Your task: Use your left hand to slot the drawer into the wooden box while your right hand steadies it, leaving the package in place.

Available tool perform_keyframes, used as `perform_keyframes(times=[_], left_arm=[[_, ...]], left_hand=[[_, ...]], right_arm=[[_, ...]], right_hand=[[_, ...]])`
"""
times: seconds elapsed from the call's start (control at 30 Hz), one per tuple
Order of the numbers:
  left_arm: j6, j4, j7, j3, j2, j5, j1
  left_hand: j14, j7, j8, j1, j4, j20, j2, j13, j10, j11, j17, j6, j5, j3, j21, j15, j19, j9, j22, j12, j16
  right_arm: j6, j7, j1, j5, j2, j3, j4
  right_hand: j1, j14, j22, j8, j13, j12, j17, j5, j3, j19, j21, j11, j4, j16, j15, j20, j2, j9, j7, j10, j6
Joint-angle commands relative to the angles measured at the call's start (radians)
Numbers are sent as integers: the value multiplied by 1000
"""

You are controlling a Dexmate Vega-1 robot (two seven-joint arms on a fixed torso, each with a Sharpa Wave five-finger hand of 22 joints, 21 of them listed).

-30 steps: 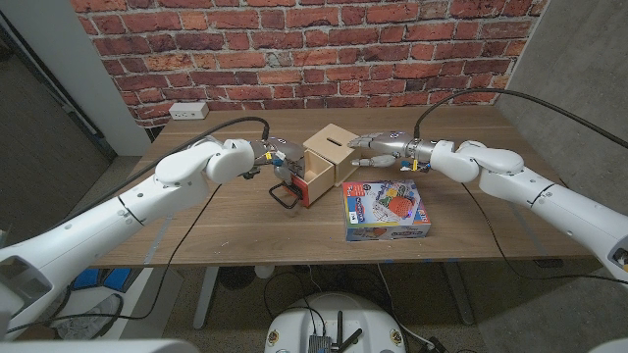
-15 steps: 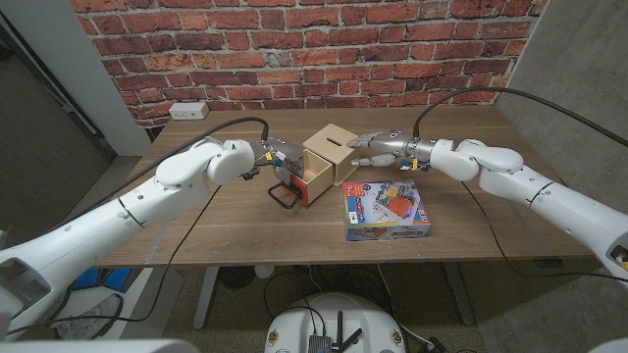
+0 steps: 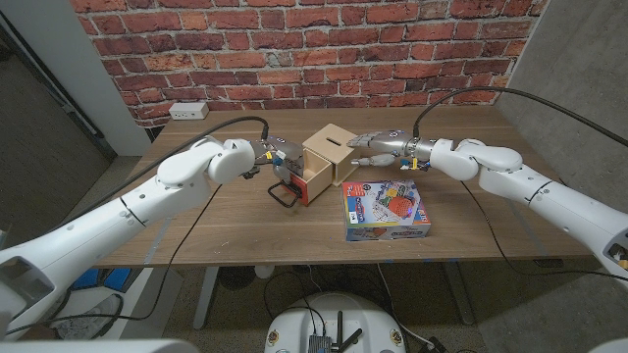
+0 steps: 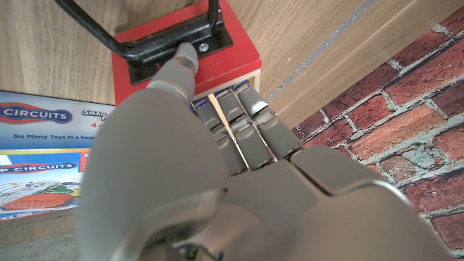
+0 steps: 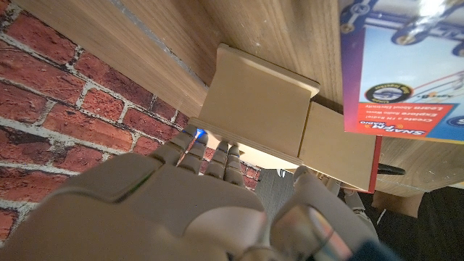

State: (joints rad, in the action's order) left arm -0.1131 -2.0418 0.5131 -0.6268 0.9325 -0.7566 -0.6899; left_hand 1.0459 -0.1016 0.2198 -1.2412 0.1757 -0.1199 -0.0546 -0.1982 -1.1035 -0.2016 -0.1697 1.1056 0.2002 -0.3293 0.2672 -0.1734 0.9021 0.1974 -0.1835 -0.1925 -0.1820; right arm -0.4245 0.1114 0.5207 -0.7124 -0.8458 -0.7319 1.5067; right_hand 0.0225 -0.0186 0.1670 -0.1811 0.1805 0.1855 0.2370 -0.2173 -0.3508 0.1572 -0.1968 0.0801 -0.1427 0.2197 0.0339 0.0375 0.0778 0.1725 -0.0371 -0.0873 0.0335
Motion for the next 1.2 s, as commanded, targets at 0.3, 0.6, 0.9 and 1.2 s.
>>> perform_keyframes(times=[0.3,0.6,0.9,1.2], left_arm=[[10,28,-11,-16,-16,0,19],[8,37,-17,-26,-31,-10,30],[-3,39,-22,-35,-45,-17,34],[6,41,-28,-38,-48,-12,38]], left_hand=[[6,2,3,7,-5,-86,-27,-2,-8,1,-5,10,7,-2,4,-69,6,4,-4,-3,-2],[7,1,3,6,-5,-86,-27,-2,-10,2,-6,11,7,-1,4,-70,6,4,-4,-4,-3],[8,1,3,6,-5,-86,-28,-2,-11,1,-6,11,7,-1,5,-69,7,4,-4,-4,-3],[9,0,3,6,-5,-86,-28,-2,-14,4,-6,11,7,0,5,-69,8,4,-4,-5,-3]], right_arm=[[-3,-10,-8,-1,7,-7,-13],[-6,-16,-8,0,10,-9,-16],[-8,-22,-9,-2,10,-10,-17],[6,-16,2,2,2,-3,-3]], right_hand=[[-10,-11,0,-7,1,3,2,2,-3,18,-4,3,-3,2,63,91,39,2,-1,-7,10],[-9,-12,0,-7,1,3,3,2,-4,22,-4,3,-3,3,64,91,40,2,-1,-8,10],[-9,-13,0,-6,1,3,3,2,-4,27,-4,2,-4,3,64,89,40,2,-1,-8,10],[-8,-13,0,-6,1,3,3,2,-4,30,-2,1,-4,3,64,88,41,2,-1,-7,11]])
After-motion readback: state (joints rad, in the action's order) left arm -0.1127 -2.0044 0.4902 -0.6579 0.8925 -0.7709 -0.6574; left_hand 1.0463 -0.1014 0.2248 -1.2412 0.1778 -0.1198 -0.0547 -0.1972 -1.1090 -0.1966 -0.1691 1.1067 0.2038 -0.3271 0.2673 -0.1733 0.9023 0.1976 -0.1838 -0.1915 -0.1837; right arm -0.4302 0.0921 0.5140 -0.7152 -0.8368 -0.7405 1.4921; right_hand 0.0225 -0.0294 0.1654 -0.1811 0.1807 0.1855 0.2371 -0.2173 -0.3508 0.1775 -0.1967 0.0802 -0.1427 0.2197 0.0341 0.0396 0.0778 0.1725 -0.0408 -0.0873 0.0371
